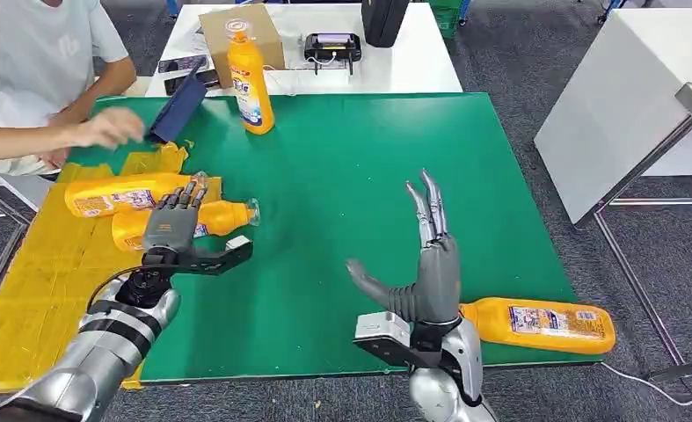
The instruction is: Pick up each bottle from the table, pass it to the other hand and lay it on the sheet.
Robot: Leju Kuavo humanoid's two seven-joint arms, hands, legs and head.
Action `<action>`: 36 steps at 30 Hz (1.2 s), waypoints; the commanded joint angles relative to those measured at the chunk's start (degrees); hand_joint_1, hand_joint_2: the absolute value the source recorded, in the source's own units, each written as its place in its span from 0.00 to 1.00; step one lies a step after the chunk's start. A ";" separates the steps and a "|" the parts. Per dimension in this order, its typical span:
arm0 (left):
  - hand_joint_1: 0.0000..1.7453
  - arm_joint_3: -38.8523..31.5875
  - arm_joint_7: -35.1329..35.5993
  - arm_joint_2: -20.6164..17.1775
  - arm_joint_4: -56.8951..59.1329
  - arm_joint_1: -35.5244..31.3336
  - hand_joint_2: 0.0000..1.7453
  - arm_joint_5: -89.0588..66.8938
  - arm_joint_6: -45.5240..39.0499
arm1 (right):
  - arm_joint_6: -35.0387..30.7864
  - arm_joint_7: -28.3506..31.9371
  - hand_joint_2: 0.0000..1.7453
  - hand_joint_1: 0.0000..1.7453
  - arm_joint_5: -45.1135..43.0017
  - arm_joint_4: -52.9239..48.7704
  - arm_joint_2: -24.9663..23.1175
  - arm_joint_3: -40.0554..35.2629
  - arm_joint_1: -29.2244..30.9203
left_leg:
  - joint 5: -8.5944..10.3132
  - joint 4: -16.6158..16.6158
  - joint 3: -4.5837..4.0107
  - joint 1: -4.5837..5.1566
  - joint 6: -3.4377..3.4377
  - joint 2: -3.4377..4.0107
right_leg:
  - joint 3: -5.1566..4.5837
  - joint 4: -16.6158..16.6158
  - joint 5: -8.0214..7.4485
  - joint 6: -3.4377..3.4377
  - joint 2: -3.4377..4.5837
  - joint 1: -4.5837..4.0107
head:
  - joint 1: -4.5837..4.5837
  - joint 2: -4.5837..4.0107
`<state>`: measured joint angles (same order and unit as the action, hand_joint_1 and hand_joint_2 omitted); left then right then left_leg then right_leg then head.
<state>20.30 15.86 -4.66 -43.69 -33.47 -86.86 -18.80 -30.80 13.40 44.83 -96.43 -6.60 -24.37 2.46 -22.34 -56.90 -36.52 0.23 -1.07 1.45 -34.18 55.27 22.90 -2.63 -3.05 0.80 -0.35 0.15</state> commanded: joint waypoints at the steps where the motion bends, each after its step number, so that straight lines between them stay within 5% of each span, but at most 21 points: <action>1: 0.00 -8.42 -16.72 3.03 -25.90 14.80 1.00 20.77 -5.14 | 7.48 -7.66 1.00 0.00 12.19 2.62 7.29 -1.56 -0.59 | -0.23 0.05 0.47 -0.07 0.04 -0.06 | 0.52 -0.17 0.17 0.05 0.30 -0.01 | 0.00 0.00; 9: 0.00 -9.66 -27.33 2.98 -46.89 27.20 1.00 40.26 0.49 | 15.34 -14.34 1.00 0.00 21.34 4.48 14.27 0.16 -3.00 | -0.26 -0.01 0.12 0.01 -0.01 0.01 | 0.15 -0.11 0.09 0.01 0.19 0.05 | -0.02 0.00; 23: 0.00 -7.11 -32.91 3.99 -51.86 30.69 1.00 54.11 7.72 | 22.50 -18.60 1.00 0.00 22.45 10.57 23.32 10.41 -8.32 | -0.33 0.03 0.24 0.02 -0.02 -0.22 | 0.33 -0.15 0.18 -0.02 0.04 0.06 | 0.00 0.00; 36: 0.00 -5.44 -33.00 3.85 -49.72 29.36 1.00 55.13 7.55 | 23.79 -18.66 1.00 0.00 22.08 15.88 24.56 16.26 -9.36 | -0.36 0.03 0.34 0.04 0.02 -0.21 | 0.38 -0.14 0.19 0.02 0.14 0.10 | 0.02 0.00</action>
<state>12.76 -17.33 -1.18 -95.47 -2.69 -32.13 -11.37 -7.65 -5.07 66.29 -87.45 17.92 -11.93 -6.78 -22.57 -56.90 -36.51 0.34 -1.12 1.41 -34.19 55.21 22.96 -2.70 -3.04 0.92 -0.33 0.15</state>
